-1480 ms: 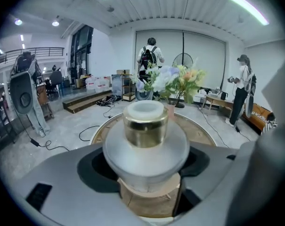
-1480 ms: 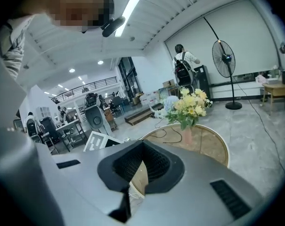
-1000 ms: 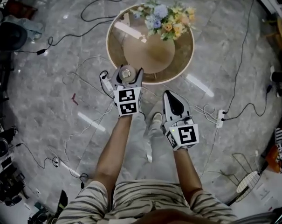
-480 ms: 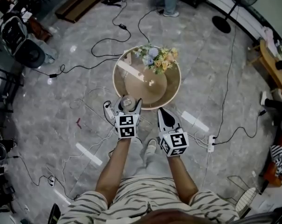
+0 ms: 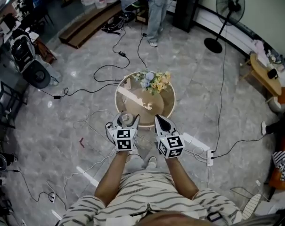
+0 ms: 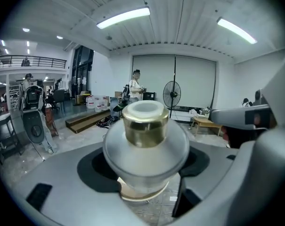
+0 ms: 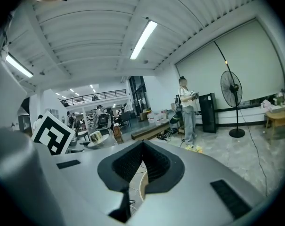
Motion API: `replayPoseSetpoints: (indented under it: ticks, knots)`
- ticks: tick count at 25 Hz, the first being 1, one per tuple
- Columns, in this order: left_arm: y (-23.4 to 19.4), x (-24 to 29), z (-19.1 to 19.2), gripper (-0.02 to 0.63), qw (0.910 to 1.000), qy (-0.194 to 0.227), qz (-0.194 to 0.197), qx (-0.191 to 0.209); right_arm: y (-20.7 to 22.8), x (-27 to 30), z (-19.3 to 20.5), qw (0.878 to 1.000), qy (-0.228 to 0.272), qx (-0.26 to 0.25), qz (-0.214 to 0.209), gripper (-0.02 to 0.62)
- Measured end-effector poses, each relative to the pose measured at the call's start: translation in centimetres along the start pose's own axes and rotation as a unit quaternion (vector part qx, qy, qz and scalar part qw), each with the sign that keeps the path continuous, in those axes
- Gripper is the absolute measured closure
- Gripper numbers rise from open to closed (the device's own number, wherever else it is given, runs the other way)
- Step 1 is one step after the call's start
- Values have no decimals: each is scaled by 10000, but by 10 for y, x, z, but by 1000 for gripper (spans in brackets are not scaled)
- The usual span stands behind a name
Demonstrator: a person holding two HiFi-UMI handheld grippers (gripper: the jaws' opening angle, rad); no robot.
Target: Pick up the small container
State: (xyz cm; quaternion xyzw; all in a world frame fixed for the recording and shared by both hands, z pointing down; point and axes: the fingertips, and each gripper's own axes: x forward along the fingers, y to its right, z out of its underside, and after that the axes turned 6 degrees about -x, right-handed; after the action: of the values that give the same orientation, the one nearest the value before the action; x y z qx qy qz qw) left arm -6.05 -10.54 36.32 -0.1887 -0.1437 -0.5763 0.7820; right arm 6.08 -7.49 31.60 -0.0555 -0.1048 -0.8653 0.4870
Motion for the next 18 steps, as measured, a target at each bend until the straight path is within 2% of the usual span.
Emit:
replayPoseSetpoints:
  ticks: [8, 18]
  knots:
    - [8, -24, -40, 278, 9991, 313, 250, 138, -7, 3, -44, 9995, 275, -164, -35, 584]
    - [9, -36, -72, 278, 9963, 614, 474, 380, -12, 12, -66, 9985, 489, -239, 10, 584]
